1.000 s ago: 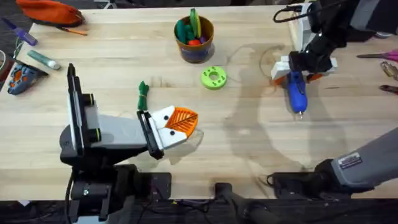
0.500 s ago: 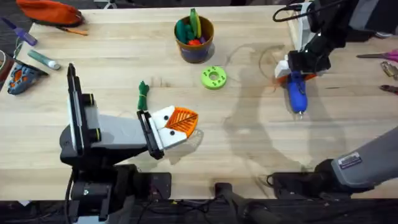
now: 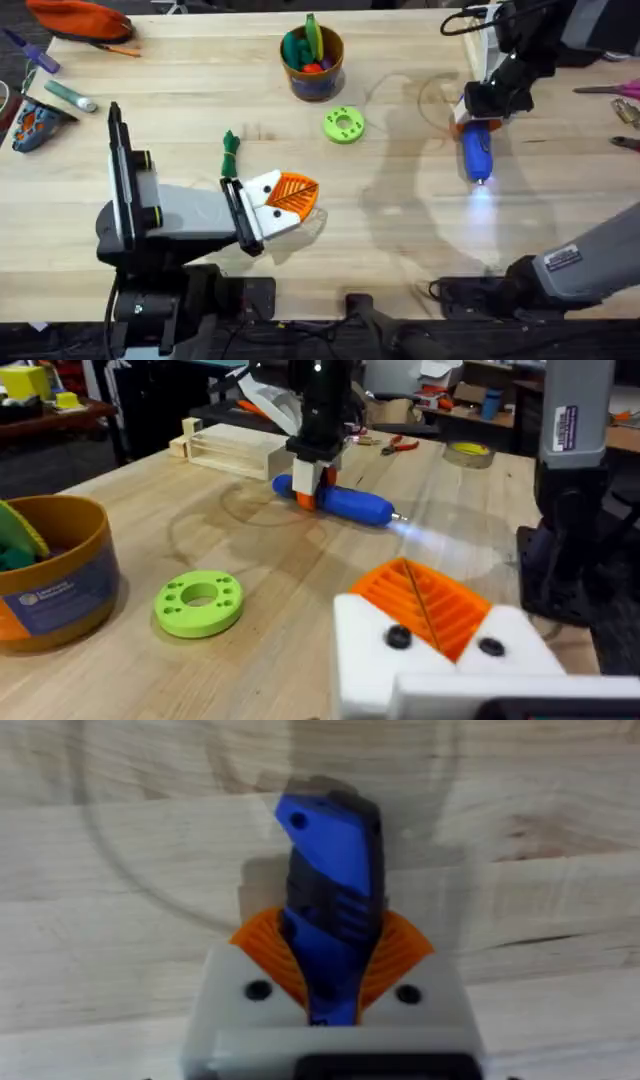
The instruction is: Pick up the gripper from the table and insert it into the empty holder that is missing its gripper. Then pick up a screw, insert it into the mounting hole, and use the screwdriver to tighten it. Finally, clean up the table by picking up the vegetable and placing it into the bucket.
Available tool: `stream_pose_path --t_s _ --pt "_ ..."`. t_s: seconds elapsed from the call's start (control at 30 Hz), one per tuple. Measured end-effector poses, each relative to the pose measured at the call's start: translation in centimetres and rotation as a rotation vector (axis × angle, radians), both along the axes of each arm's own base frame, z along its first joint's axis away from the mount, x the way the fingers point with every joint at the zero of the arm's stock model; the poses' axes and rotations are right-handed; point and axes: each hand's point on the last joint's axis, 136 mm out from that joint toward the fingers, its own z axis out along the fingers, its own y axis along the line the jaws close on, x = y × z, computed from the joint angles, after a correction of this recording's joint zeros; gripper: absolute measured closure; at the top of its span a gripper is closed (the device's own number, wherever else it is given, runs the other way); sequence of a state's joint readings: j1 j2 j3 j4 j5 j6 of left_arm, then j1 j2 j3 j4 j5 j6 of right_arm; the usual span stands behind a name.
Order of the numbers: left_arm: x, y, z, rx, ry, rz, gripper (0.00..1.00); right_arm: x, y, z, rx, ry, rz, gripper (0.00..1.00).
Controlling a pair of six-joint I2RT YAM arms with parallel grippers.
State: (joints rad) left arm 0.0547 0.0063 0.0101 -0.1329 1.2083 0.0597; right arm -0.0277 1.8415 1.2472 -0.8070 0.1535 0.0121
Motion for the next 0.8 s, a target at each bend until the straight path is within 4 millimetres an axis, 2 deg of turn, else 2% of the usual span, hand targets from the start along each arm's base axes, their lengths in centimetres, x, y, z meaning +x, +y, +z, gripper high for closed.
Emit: stream_pose_path --t_s 0.07,0.13,0.6,0.73,0.8 --pt "0.0 0.0 0.0 0.0 0.0 0.0 0.994 0.0 -0.1 -0.1 -0.003 0.004 0.001 0.952" --pt "0.0 0.0 0.0 0.0 0.0 0.0 0.994 0.0 -0.1 -0.1 -0.004 0.005 0.001 0.982" --pt "0.0 0.0 0.0 0.0 0.0 0.0 0.994 -0.1 -0.1 0.0 -0.003 0.012 0.001 0.978" --pt "0.0 0.0 0.0 0.0 0.0 0.0 0.994 -0.4 -0.1 0.6 -0.001 0.053 0.0 0.978" --pt "0.0 0.0 0.0 0.0 0.0 0.0 0.994 0.0 0.1 1.6 0.012 0.06 0.0 0.978"
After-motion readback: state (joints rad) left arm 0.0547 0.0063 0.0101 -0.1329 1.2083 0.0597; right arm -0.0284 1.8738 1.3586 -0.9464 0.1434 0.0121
